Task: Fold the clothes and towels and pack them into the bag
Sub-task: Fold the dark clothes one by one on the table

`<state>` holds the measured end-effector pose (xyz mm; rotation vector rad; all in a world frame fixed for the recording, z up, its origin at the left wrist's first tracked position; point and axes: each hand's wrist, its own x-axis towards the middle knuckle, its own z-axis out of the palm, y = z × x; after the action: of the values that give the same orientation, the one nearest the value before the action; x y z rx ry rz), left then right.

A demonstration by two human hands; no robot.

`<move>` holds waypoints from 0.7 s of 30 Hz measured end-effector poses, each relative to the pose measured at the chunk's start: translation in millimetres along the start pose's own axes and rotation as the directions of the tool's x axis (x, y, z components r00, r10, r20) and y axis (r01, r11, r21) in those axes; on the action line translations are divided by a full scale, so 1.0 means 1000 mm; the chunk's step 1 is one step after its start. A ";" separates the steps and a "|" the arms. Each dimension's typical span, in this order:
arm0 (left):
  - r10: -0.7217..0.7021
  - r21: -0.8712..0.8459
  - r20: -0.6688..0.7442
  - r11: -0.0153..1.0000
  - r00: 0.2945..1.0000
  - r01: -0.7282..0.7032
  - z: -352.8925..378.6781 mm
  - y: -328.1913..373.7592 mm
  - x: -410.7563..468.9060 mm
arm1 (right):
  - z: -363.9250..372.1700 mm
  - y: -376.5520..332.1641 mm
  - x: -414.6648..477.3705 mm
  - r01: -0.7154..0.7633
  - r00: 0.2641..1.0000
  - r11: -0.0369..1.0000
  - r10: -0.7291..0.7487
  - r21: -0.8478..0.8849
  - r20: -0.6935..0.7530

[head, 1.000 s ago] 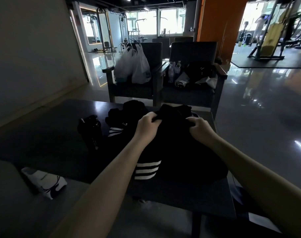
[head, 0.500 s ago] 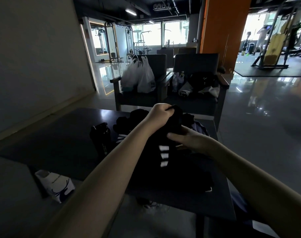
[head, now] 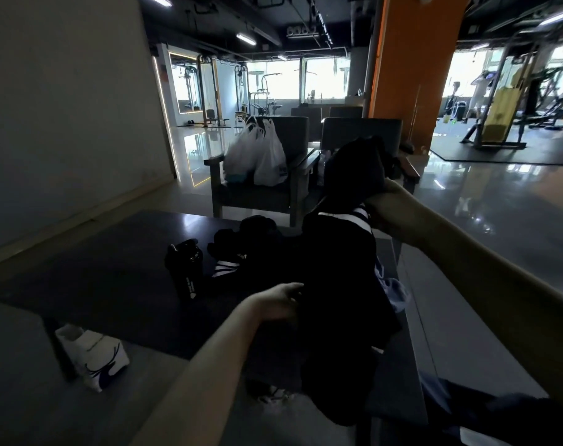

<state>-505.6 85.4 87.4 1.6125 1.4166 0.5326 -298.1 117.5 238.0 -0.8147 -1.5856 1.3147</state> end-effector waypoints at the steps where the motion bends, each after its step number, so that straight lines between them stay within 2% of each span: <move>1: 0.000 0.038 0.030 0.999 1.000 -0.001 0.009 0.000 0.002 | -0.003 -0.003 0.000 -0.002 1.000 1.000 0.002 0.008 0.007; 4: 0.006 0.020 0.006 1.000 1.000 -0.006 0.027 0.003 0.009 | -0.013 -0.004 -0.003 -0.019 0.999 0.999 0.020 0.027 -0.034; 7: 0.009 -0.157 -0.058 0.987 0.998 -0.018 0.035 0.004 0.012 | -0.023 0.003 -0.005 -0.009 0.995 0.993 0.020 0.121 -0.094; 10: -0.052 -0.359 0.043 0.931 0.998 0.064 0.042 0.008 0.014 | -0.029 0.004 -0.003 -0.022 0.989 0.976 0.054 0.216 -0.141; 12: -0.116 -0.424 0.085 0.895 0.990 0.141 0.053 0.005 0.021 | -0.031 0.004 0.002 -0.027 0.980 0.965 0.076 0.261 -0.183; 17: -0.139 -0.319 0.080 0.934 0.987 0.158 0.079 -0.009 0.041 | -0.037 0.005 0.008 -0.049 0.967 0.964 0.112 0.262 -0.230; 21: -0.049 -0.393 -0.026 0.919 0.998 0.035 0.085 -0.011 0.050 | -0.042 0.011 0.010 -0.075 0.972 0.973 0.120 0.219 -0.200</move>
<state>-431.4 103.1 23.3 1.2529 1.2692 0.7706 -263.7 144.7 231.2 -0.8778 -1.2297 1.3892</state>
